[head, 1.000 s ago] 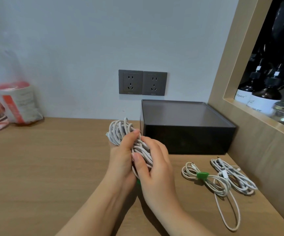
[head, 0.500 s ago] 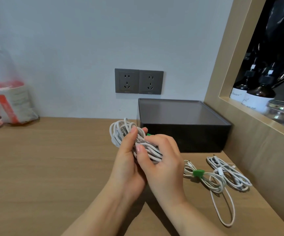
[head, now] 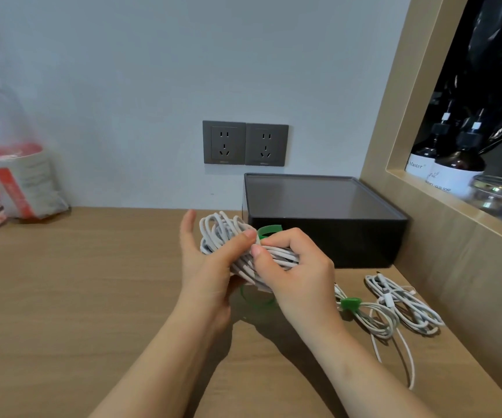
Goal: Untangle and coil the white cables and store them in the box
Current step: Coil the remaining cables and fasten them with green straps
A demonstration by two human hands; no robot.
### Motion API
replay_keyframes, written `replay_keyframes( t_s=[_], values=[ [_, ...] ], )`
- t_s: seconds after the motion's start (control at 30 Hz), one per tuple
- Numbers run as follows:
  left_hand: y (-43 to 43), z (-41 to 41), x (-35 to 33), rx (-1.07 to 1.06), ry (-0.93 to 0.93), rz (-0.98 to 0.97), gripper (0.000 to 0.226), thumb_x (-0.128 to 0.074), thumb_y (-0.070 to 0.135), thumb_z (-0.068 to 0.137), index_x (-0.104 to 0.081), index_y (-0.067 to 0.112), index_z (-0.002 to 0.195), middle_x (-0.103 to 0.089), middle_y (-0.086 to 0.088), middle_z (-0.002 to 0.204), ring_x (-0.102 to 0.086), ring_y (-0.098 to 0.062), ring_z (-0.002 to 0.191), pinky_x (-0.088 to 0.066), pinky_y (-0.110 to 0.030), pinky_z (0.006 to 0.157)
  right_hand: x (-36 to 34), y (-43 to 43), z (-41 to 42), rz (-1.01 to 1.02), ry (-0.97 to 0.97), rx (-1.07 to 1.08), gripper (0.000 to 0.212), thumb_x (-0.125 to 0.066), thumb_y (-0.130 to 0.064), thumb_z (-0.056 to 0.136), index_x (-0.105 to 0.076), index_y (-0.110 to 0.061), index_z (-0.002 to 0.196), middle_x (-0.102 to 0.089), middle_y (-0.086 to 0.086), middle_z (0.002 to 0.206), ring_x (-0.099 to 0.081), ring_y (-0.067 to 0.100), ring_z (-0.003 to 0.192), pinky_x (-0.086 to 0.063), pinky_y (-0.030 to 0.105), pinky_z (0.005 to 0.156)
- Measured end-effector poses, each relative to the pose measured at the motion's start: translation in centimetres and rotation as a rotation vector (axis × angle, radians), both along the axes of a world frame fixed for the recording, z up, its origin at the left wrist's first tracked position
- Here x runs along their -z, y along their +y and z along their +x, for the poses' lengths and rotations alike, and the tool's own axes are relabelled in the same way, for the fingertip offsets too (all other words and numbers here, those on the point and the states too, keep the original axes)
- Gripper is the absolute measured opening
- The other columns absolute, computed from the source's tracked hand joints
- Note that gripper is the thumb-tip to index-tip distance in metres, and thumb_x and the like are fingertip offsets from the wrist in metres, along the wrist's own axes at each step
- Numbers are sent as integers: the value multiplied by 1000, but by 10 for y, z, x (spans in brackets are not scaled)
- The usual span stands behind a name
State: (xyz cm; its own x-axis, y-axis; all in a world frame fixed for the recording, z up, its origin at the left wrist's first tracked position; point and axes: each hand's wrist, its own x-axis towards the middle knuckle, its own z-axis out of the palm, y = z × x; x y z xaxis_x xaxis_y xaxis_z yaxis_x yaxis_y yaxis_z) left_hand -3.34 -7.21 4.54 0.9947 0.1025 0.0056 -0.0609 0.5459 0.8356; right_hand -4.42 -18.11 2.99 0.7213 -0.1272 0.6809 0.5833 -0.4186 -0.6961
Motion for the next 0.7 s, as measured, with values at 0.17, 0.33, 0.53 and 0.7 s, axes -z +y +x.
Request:
replay_keyframes(
  t_s=[0.17,0.33,0.53,0.7],
  values=[
    [19,5,-2,340,93,280,57,-74,14,59,-58,28,112,-72,-7,91,-71,-23,72,-57,-33,54,-2,-16,0,-216,-33,-18,9,-65,-29,77,-65,-20,79,-55,-21,79,-58,4,84,-49,10,62],
    [35,6,-6,508,205,202,44,-70,22,58,-67,19,102,-70,-13,90,-69,-30,74,-59,-39,50,-2,-20,2,-369,-39,-68,14,-65,-30,76,-67,-17,79,-46,-31,79,-54,-6,87,-44,2,65],
    [19,3,-1,391,246,333,19,-62,30,87,-62,11,89,-69,-7,63,-69,-20,57,-58,-33,50,1,-25,1,-461,-16,-76,12,-65,-33,77,-65,-21,80,-50,-24,79,-53,-1,89,-46,6,71],
    [12,6,9,229,156,346,8,-57,17,93,-55,12,86,-67,-3,61,-67,-18,55,-57,-35,51,-5,-27,-2,-368,213,-89,5,-63,-43,83,-58,-42,83,-58,-28,83,-55,-6,91,-47,9,66]
  ],
)
